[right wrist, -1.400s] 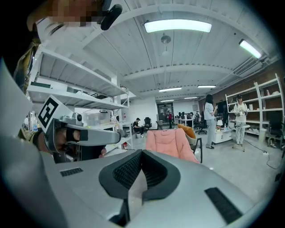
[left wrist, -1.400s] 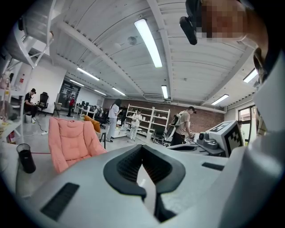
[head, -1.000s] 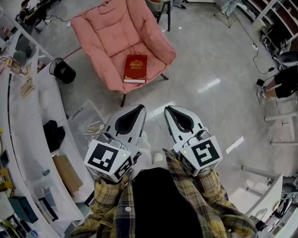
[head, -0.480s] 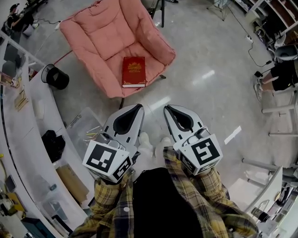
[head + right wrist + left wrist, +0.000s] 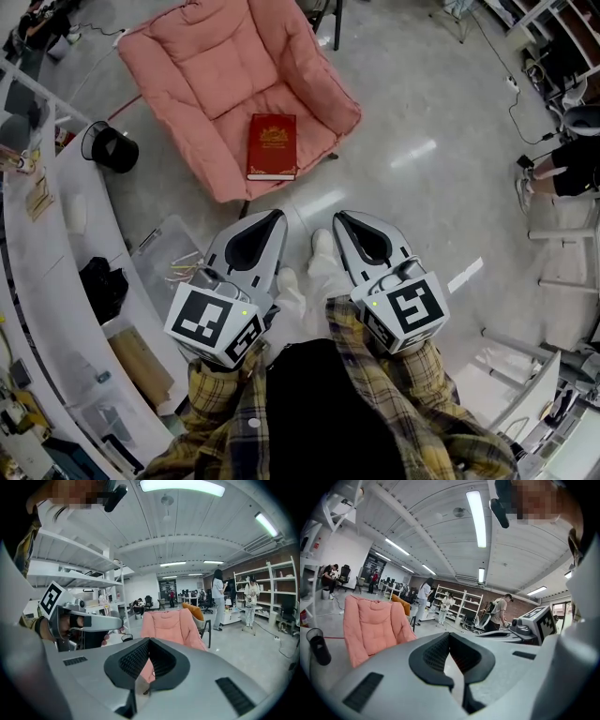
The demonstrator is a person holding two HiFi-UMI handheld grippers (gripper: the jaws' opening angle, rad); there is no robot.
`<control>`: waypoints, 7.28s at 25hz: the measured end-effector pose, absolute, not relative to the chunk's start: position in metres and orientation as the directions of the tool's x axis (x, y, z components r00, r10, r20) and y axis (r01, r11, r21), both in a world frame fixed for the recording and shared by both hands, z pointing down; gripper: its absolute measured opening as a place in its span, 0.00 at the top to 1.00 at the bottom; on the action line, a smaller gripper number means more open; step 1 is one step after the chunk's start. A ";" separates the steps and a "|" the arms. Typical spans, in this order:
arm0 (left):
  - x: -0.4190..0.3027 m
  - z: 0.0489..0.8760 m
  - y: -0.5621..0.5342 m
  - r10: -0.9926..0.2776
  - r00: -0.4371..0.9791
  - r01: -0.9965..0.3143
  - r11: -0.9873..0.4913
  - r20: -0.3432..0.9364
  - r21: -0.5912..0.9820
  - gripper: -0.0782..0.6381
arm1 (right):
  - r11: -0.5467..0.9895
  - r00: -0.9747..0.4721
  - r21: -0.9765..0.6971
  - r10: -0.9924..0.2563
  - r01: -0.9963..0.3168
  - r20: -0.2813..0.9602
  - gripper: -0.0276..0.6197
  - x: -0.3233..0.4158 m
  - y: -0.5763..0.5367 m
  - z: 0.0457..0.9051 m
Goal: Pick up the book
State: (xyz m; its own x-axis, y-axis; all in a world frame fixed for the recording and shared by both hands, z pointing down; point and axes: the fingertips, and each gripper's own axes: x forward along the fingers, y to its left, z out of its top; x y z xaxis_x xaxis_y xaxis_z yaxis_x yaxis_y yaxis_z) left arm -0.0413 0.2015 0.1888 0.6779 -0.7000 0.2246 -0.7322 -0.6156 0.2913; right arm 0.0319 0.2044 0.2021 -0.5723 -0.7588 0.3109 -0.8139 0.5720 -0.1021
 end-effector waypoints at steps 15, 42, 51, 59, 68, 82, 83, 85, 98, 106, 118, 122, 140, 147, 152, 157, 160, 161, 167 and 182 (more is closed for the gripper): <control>0.022 0.174 0.076 -0.765 0.608 -0.789 -0.553 0.211 0.269 0.88 | 0.667 -0.661 -0.092 -0.694 -0.739 0.285 0.93 0.086 0.071 0.183; -0.027 0.172 -0.014 -0.829 0.506 -0.856 -0.448 0.240 0.256 0.88 | 0.735 -0.730 -0.119 -0.614 -0.667 0.301 0.93 0.047 -0.028 0.191; -0.090 0.173 -0.056 -0.799 0.549 -0.833 -0.494 0.247 0.250 0.88 | 0.685 -0.678 -0.114 -0.657 -0.720 0.331 0.93 -0.006 -0.071 0.200; -0.120 0.213 -0.088 -0.759 0.566 -0.821 -0.484 0.323 0.302 0.88 | 0.651 -0.639 -0.136 -0.646 -0.747 0.417 0.93 -0.024 -0.101 0.237; -0.112 0.256 -0.118 -0.737 0.561 -0.824 -0.449 0.377 0.346 0.88 | 0.637 -0.623 -0.169 -0.602 -0.752 0.500 0.93 -0.014 -0.122 0.280; -0.097 0.383 -0.163 -0.683 0.525 -0.849 -0.373 0.509 0.375 0.88 | 0.636 -0.618 -0.231 -0.493 -0.736 0.613 0.93 -0.008 -0.161 0.390; -0.096 0.394 -0.165 -0.678 0.525 -0.849 -0.368 0.515 0.380 0.88 | 0.636 -0.619 -0.238 -0.481 -0.734 0.621 0.93 -0.009 -0.163 0.400; -0.096 0.414 -0.168 -0.671 0.522 -0.850 -0.355 0.527 0.389 0.88 | 0.637 -0.627 -0.260 -0.455 -0.725 0.632 0.93 -0.013 -0.165 0.421; -0.088 0.530 -0.166 -0.587 0.509 -0.860 -0.324 0.629 0.394 0.88 | 0.536 -0.611 -0.390 -0.327 -0.748 0.721 0.86 -0.012 -0.150 0.558; -0.086 0.565 -0.155 -0.545 0.511 -0.859 -0.331 0.665 0.390 0.88 | 0.390 -0.587 -0.469 -0.280 -0.792 0.759 0.71 0.009 -0.129 0.622; -0.082 0.581 -0.153 -0.533 0.508 -0.861 -0.341 0.676 0.378 0.88 | 0.084 -0.680 -0.681 -0.220 -0.727 0.699 0.54 0.003 -0.100 0.679; -0.079 0.585 -0.148 -0.524 0.512 -0.858 -0.349 0.681 0.377 0.88 | 0.007 -0.717 -0.729 -0.189 -0.684 0.671 0.50 0.000 -0.087 0.697; -0.080 0.598 -0.130 -0.501 0.521 -0.852 -0.359 0.691 0.381 0.88 | -0.213 -0.885 -0.876 -0.082 -0.433 0.458 0.45 -0.023 -0.065 0.747; -0.078 0.593 -0.127 -0.520 0.508 -0.860 -0.355 0.687 0.366 0.88 | -0.175 -0.911 -0.909 -0.102 -0.378 0.398 0.45 -0.024 -0.071 0.727; -0.068 0.593 -0.128 -0.529 0.509 -0.859 -0.358 0.679 0.366 0.88 | -0.156 -0.925 -0.934 -0.159 -0.322 0.346 0.45 -0.023 -0.086 0.708; -0.071 0.590 -0.135 -0.531 0.511 -0.859 -0.356 0.677 0.368 0.88 | -0.135 -0.921 -0.929 -0.141 -0.344 0.362 0.45 -0.041 -0.108 0.706; -0.086 0.590 -0.147 -0.537 0.501 -0.865 -0.341 0.679 0.369 0.88 | -0.112 -0.909 -0.913 -0.107 -0.391 0.403 0.45 -0.059 -0.124 0.708; -0.087 0.590 -0.148 -0.539 0.498 -0.867 -0.338 0.679 0.367 0.88 | -0.107 -0.902 -0.906 -0.101 -0.409 0.419 0.45 -0.059 -0.125 0.709; -0.096 0.588 -0.153 -0.548 0.484 -0.874 -0.326 0.681 0.359 0.88 | -0.128 -0.885 -0.885 -0.075 -0.448 0.459 0.50 -0.061 -0.125 0.711; -0.111 0.559 -0.178 -0.587 0.463 -0.886 -0.309 0.664 0.345 0.88 | -0.074 -0.835 -0.837 -0.068 -0.542 0.546 0.54 -0.057 -0.145 0.678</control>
State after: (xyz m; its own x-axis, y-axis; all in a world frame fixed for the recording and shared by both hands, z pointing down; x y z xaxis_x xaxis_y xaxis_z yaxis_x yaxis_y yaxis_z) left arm -0.1105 -0.1776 0.5591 0.4632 -0.5868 0.6642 -0.8862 -0.3094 0.3447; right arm -0.0571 -0.1453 0.6778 -0.8350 -0.0681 0.5460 -0.5415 -0.0737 -0.8374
